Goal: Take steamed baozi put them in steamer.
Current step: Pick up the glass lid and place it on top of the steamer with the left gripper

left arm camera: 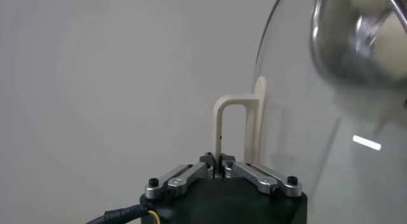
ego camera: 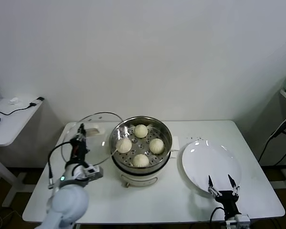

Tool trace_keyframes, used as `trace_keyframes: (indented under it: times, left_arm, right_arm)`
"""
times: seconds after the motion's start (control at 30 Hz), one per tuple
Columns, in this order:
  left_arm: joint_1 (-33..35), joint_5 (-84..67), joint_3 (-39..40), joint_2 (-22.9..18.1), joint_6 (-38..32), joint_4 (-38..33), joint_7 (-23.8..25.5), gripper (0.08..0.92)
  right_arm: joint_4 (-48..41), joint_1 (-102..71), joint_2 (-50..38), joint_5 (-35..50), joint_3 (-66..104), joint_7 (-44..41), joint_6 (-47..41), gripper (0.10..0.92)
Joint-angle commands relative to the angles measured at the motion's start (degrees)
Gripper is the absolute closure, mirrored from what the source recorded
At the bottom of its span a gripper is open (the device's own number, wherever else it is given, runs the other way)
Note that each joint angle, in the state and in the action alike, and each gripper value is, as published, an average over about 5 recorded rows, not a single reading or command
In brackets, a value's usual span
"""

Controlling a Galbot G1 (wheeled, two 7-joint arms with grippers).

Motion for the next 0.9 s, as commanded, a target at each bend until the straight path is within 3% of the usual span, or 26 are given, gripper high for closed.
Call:
trace_keyframes:
  times: [0.03,0.5,0.9]
  left_arm:
    - [-9.34,13.97,20.97,-9.93,10.01,2.22,6.56,0.860]
    - [-12.81,19.39,25.84,-17.70,9.73,9.85,6.68,0.860]
    - [-13.13,25.83,24.61,-18.80,9.06,15.77,6.82,0.860]
  right_arm:
    - [-0.95,0.04,0.42,-1.22,0.07,-0.04,0.94,0.203]
    - [-1.54,-0.36,0.90,-1.49,0.88,-0.03,2.00,0.203]
    - [-1.82,-0.66,1.16,-1.67,1.33,0.51,2.84,0.203]
